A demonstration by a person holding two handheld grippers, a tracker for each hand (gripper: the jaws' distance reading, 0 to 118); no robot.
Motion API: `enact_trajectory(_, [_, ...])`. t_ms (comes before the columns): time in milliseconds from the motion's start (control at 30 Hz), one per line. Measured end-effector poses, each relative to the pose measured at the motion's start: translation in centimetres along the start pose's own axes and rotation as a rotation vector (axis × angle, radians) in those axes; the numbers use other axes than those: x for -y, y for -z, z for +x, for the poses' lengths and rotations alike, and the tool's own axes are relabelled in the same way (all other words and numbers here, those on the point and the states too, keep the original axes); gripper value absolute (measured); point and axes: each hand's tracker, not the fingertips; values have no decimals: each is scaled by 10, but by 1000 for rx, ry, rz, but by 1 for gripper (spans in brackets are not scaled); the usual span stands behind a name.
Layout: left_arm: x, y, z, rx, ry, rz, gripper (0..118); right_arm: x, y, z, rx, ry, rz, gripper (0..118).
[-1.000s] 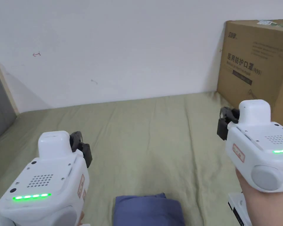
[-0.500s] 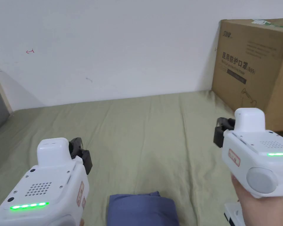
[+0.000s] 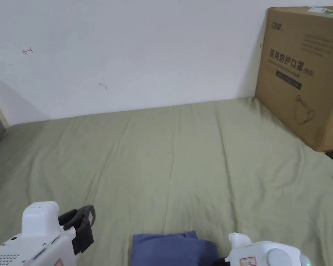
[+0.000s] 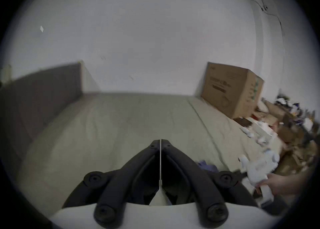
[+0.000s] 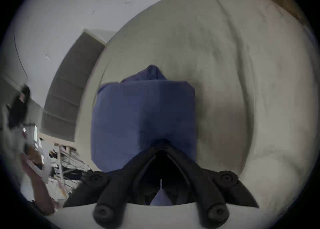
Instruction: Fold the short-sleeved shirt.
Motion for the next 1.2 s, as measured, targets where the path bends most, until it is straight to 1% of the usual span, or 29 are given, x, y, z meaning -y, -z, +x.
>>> enact_trajectory(33, [5, 12, -15, 107, -80, -83, 2, -1, -2, 2, 6, 4, -6, 0])
enact_trajectory(67, [12, 28, -33, 225, -188, -182, 7, -3, -1, 3, 18, -13, -13, 0])
enact_trajectory(100, [21, 43, -48, 316, -301, -272, 28, -3, 0, 3, 29, -32, -23, 0])
enact_trajectory(133, [35, 60, -62, 395, -407, -347, 54, -4, 0, 4, 30, -53, -29, 0])
enact_trajectory(167, [49, 79, -76, 454, -500, -408, 82, -4, 0, 3, 32, -63, -33, 0])
enact_trajectory(200, [59, 91, -82, 474, -533, -448, 112, -5, 1, 1, 35, -64, -35, 0])
enact_trajectory(233, [71, 105, -87, 497, -559, -501, 118, -5, 2, 0, 40, -61, -38, 0])
enact_trajectory(300, [91, 126, -86, 545, -546, -556, 118, -5, 3, 0, 48, -44, -41, 0])
enact_trajectory(333, [97, 135, -88, 574, -569, -541, 118, -6, 4, 0, 50, -35, -41, 0])
enact_trajectory(400, [117, 158, -91, 645, -663, -595, 118, -5, 3, 2, 45, -25, -40, 0])
enact_trajectory(467, [150, 185, -86, 772, -903, -639, 118, -6, 2, 7, 21, -17, -42, 0])
enact_trajectory(500, [158, 190, -85, 810, -968, -604, 118, -6, 2, 9, 8, -11, -43, 0])
enact_trajectory(533, [162, 192, -83, 824, -953, -548, 118, -5, 2, 12, -9, -3, -42, 0])
enact_trajectory(600, [161, 206, -69, 921, -1027, -447, 118, -4, 1, 17, -35, 25, -37, 0])
enact_trajectory(633, [167, 209, -64, 841, -941, -543, 114, -3, 1, 19, -48, 48, -36, 0])
enact_trajectory(667, [167, 211, -60, 836, -905, -549, 105, -3, 1, 21, -54, 64, -34, 0])
enact_trajectory(700, [167, 211, -58, 818, -858, -563, 80, -3, 1, 22, -56, 71, -35, 0])
enact_trajectory(733, [169, 212, -58, 740, -780, -597, 41, -4, 3, 24, -60, 75, -37, 0])
enact_trajectory(767, [173, 216, -56, 703, -732, -613, 22, -4, 3, 25, -64, 78, -38, 0])
enact_trajectory(800, [177, 216, -60, 673, -694, -626, 22, -4, 3, 25, -67, 79, -38, 0])
enact_trajectory(833, [168, 209, -55, 737, -818, -579, 22, -4, 3, 23, -63, 76, -39, 0])
enact_trajectory(867, [164, 210, -48, 737, -819, -575, 22, -4, 3, 22, -59, 71, -39, 0])
enact_trajectory(900, [164, 209, -47, 703, -770, -602, 22, -4, 3, 20, -51, 63, -37, 0])
enact_trajectory(1000, [149, 196, -45, 660, -734, -589, 22, -2, -4, 11, -26, 11, -13, 0])
enact_trajectory(1100, [130, 170, -56, 640, -721, -546, 22, 2, -21, -1, -29, 1, 9, 0])
enact_trajectory(1133, [119, 155, -65, 600, -694, -509, 22, 2, -30, -6, -35, 9, 19, 0])
enact_trajectory(1200, [99, 126, -88, 580, -684, -474, 22, 6, -49, -16, -91, -2, 68, 0])
